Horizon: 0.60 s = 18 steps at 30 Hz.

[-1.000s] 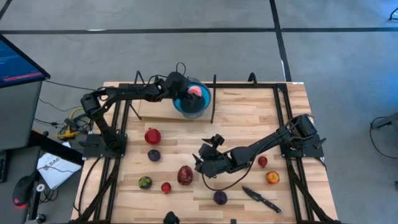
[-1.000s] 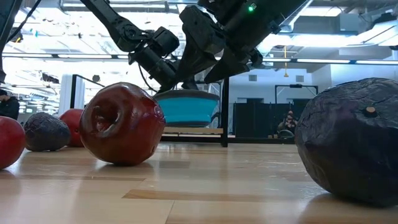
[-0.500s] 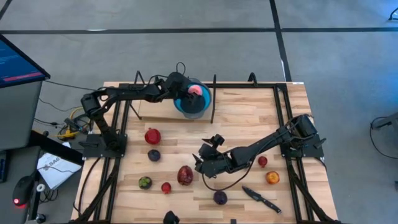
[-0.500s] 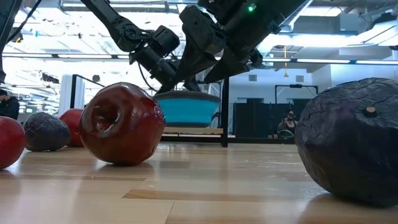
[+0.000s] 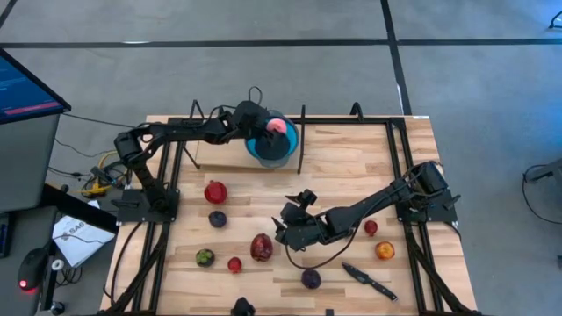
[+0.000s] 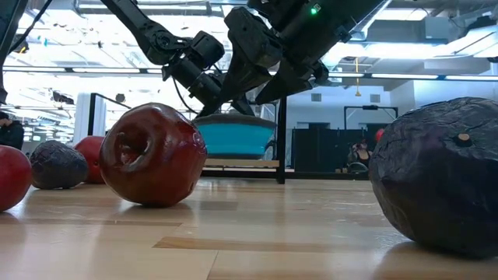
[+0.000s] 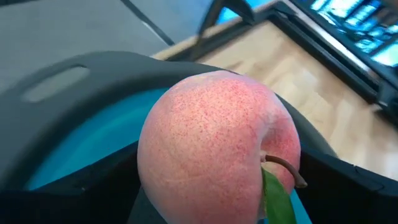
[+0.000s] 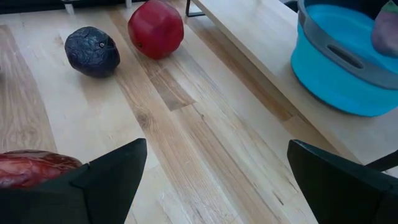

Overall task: Pick & Place Fruit
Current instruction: Put the pink peach into the blue strainer bowl on the shelf

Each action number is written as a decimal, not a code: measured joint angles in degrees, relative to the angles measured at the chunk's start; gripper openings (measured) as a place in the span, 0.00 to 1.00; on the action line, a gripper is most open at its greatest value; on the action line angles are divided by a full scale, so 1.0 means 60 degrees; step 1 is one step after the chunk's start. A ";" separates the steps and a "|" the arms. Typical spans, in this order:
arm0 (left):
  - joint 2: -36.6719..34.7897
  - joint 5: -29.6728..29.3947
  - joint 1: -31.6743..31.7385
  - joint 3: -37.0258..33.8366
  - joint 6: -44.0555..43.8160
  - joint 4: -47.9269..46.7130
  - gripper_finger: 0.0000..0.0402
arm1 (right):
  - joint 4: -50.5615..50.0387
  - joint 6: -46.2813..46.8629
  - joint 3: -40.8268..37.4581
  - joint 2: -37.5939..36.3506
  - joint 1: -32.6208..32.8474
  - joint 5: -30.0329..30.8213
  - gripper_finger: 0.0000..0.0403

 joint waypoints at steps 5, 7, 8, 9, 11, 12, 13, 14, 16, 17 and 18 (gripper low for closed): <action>0.0000 0.0678 0.0114 0.0000 -0.0013 -0.0003 0.91 | -0.0001 -0.0026 0.0000 0.0000 0.0000 0.0003 0.95; 0.0000 0.0834 0.0187 0.0000 -0.0042 -0.0017 0.91 | -0.0004 -0.0055 0.0000 0.0000 0.0000 0.0003 0.95; 0.0000 0.0853 0.0225 0.0000 -0.0055 -0.0008 0.91 | -0.0004 -0.0076 0.0000 0.0000 0.0000 0.0003 0.95; 0.0000 0.0856 0.0258 0.0000 -0.0058 -0.0005 0.91 | -0.0004 -0.0076 0.0000 0.0000 0.0000 0.0003 0.95; 0.0000 0.0842 0.0314 0.0000 -0.0062 -0.0009 0.91 | -0.0004 -0.0076 0.0000 0.0000 0.0000 0.0003 0.95; 0.0000 0.0839 0.0325 0.0000 -0.0058 0.0001 0.91 | -0.0004 -0.0076 0.0000 0.0000 0.0006 0.0003 0.95; 0.0000 0.0835 0.0325 0.0000 -0.0060 0.0023 0.91 | -0.0004 -0.0076 0.0000 0.0000 0.0022 0.0003 0.95; 0.0000 0.0828 0.0328 0.0000 -0.0060 0.0062 0.91 | -0.0004 -0.0076 0.0000 0.0000 0.0048 0.0004 0.95; 0.0000 0.0830 0.0324 0.0000 -0.0062 0.0142 0.91 | -0.0002 -0.0076 0.0000 0.0000 0.0071 0.0003 0.95; 0.0000 0.0834 0.0321 0.0000 -0.0062 0.0180 0.91 | -0.0004 -0.0076 0.0000 0.0000 0.0080 0.0003 0.95; 0.0000 0.0830 0.0321 0.0000 -0.0062 0.0198 0.91 | -0.0004 -0.0076 0.0000 0.0000 0.0105 0.0003 0.95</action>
